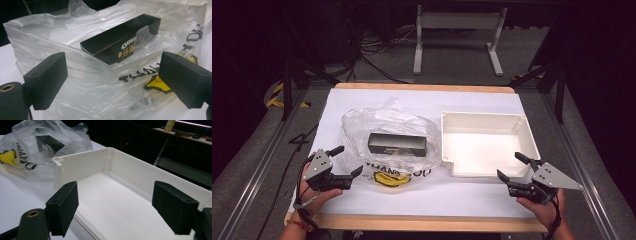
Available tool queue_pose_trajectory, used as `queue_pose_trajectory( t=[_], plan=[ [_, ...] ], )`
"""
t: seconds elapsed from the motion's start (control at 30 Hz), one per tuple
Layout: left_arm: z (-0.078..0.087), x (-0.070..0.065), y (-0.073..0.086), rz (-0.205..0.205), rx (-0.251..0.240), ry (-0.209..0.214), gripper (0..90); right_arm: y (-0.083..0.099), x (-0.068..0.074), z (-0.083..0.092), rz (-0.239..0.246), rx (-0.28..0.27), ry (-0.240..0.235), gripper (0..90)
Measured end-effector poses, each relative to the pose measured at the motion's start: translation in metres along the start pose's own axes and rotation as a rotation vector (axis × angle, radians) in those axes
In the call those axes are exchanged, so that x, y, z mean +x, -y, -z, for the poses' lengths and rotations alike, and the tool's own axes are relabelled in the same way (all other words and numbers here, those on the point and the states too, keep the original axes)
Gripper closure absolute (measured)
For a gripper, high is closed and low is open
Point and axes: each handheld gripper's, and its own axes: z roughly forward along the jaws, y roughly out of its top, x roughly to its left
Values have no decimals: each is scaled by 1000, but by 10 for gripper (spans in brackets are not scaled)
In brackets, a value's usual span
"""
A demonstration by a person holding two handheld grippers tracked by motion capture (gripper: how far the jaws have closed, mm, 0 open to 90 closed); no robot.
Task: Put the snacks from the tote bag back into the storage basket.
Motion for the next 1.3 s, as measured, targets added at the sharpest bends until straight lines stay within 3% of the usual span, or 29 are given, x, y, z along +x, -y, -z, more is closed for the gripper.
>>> queue_pose_trajectory(
  t=[0.13,0.43,0.73,1.3],
  plan=[
    [0,-5,1,-22,13,-3,95,-7,4,-9,14,11,-56,232],
    [-5,-5,1,-10,23,17,89,-18,8,-25,39,57,-126,287],
    [-6,-3,2,3,25,22,88,-28,15,-36,47,58,-127,285],
    [-8,-4,2,3,37,34,92,-38,15,-59,61,94,-212,281]
  ],
)
